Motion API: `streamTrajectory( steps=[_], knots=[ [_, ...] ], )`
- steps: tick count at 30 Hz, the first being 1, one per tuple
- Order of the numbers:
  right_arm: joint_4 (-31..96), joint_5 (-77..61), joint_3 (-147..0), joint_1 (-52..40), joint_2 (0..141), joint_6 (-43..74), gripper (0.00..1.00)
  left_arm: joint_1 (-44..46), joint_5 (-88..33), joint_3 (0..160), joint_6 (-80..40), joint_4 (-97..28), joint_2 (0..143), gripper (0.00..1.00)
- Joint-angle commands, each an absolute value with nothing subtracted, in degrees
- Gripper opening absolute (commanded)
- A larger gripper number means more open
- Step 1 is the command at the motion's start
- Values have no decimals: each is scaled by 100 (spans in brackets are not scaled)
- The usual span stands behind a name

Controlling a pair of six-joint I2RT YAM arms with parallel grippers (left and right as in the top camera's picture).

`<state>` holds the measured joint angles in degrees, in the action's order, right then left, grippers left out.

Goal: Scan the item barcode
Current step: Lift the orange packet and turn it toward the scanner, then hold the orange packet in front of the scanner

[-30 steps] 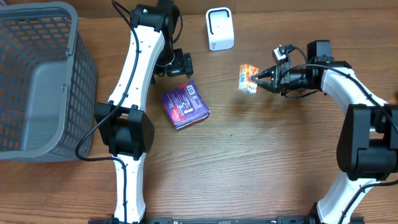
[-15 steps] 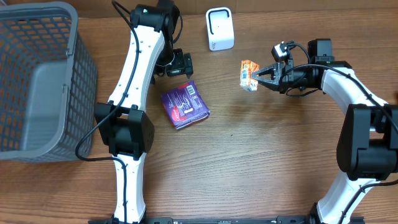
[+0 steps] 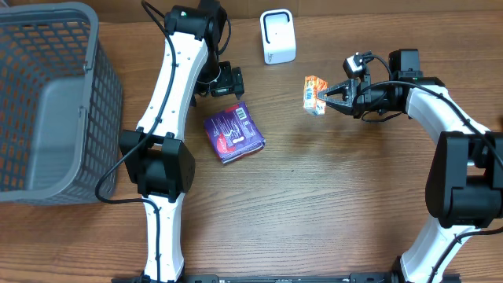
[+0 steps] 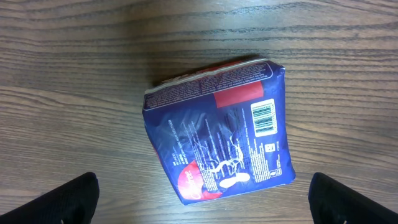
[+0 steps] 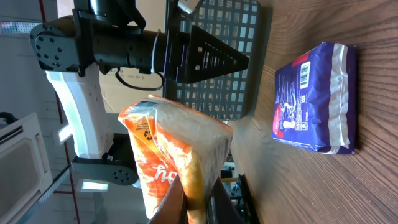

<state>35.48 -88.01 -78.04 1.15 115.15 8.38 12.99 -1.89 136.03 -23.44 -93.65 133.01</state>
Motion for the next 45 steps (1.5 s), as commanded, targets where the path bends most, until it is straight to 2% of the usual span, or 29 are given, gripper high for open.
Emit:
streamTrajectory(
  steps=[1,5,10,14,20,23,26,31,36,41,45],
  knots=[
    [3516,-8993,-7911,119,11520,867,4,1280,-237,13697,-2333,-9380,13303,100],
    [3446,-8320,-7929,119,11518,1411,4,1280,-237,13697,-2333,-9378,13303,100],
    [3398,-6163,-8265,95,11518,2408,4,1280,-237,13697,-2331,-9380,13303,100],
    [3664,-4884,-8995,-82,11518,2445,4,1280,-237,13697,-2331,-9380,13303,100],
    [4287,-788,-10324,-740,11518,2093,4,1280,-237,13697,-2331,-9380,13303,100],
    [3922,950,-10575,-1225,11518,1387,4,1280,-237,13697,-2331,-9378,13303,100],
    [3332,2023,-10575,-1605,11572,591,4,1280,-237,13697,-2333,-9380,13303,100],
    [1909,2947,-10575,-2211,11948,-1352,4,1280,-237,13697,-2331,-9378,13303,100],
    [926,3006,-10575,-2510,12387,-2895,4,1280,-237,13697,-2333,-9380,13303,99],
    [290,2991,-10575,-2556,12811,-3199,4,1280,-237,13697,-2333,-9378,13303,100],
    [239,2554,-10573,-2558,13004,-3197,4,1280,-237,13697,-2333,-9378,13303,100]
  ],
)
